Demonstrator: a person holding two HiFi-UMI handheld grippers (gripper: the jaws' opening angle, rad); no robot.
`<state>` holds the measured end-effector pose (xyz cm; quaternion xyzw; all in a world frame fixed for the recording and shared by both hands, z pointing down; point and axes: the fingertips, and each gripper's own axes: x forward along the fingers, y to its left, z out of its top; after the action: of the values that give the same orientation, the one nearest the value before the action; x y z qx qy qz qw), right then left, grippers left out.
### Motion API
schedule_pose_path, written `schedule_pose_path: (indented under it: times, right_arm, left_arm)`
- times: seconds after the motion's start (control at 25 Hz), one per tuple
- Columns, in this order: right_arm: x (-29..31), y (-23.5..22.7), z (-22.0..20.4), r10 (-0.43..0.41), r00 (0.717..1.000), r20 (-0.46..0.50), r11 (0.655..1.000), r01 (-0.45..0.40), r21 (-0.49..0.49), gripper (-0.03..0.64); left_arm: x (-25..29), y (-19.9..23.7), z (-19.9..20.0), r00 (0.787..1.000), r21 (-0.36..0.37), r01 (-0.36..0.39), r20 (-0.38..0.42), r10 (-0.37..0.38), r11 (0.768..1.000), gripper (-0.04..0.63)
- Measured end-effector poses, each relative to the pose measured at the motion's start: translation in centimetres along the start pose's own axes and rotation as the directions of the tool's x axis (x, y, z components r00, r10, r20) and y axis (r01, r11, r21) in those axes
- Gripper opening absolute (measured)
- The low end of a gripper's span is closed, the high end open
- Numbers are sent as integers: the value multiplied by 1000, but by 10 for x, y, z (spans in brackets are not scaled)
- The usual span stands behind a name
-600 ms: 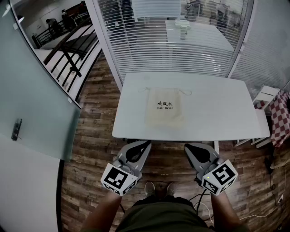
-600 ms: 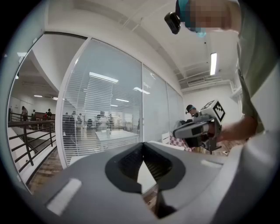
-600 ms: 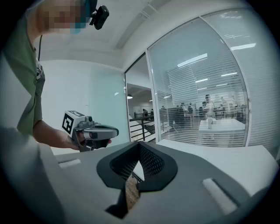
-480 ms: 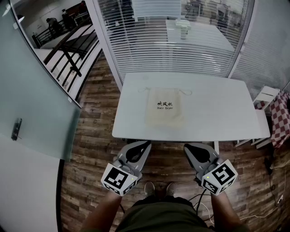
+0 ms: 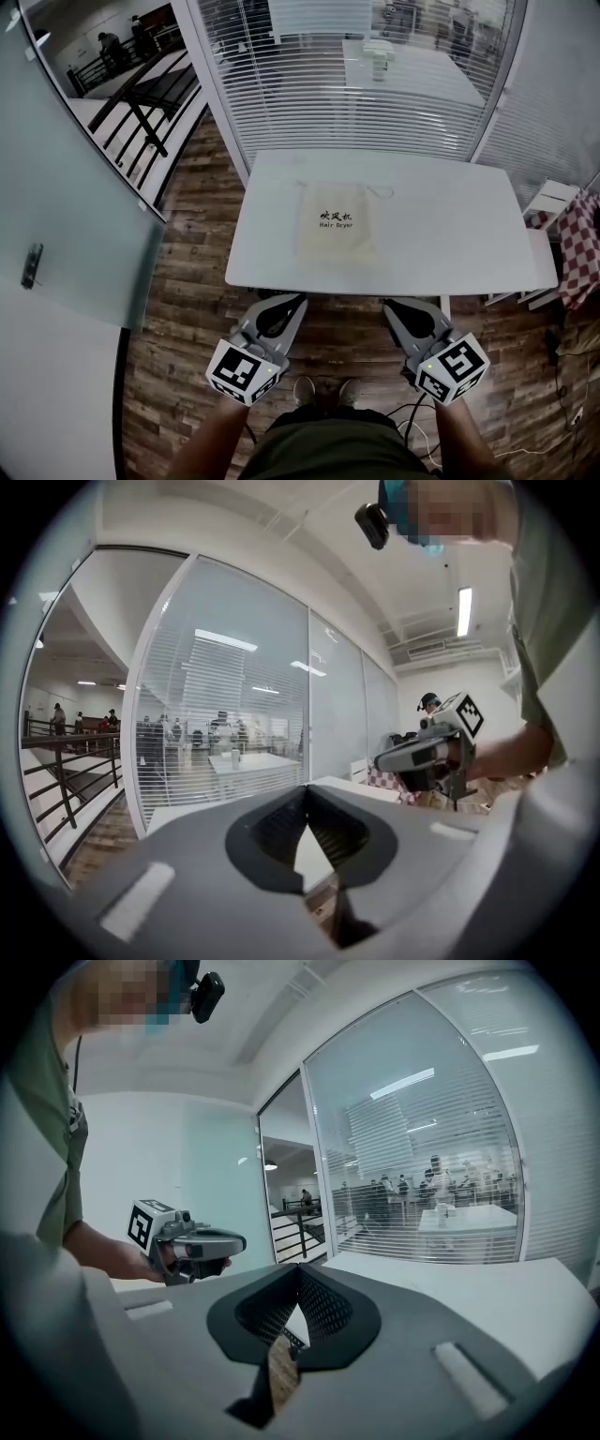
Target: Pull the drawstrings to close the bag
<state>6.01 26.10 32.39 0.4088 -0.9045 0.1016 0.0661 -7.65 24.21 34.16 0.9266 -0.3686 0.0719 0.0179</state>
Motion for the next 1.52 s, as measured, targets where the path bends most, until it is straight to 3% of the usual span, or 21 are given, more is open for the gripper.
schedule_pose_path:
  times: [0.68,1.04,1.52]
  right_arm:
    - [-38,-26,-21,34,999,-26,999,-33,33,11]
    - [-12,-36,-28,46,997,-56,998,-43,47,11]
    - [70,-77,-25,10,995,-99,997,-3,72,11]
  left_arm:
    - [5,-34,-15,997,-12,-60,-40,59,998,7]
    - [20,-10,-25,997,-33,-64,-55,62,997,6]
    - [76,70,-42,997,-60,-7,-77,3,998,6]
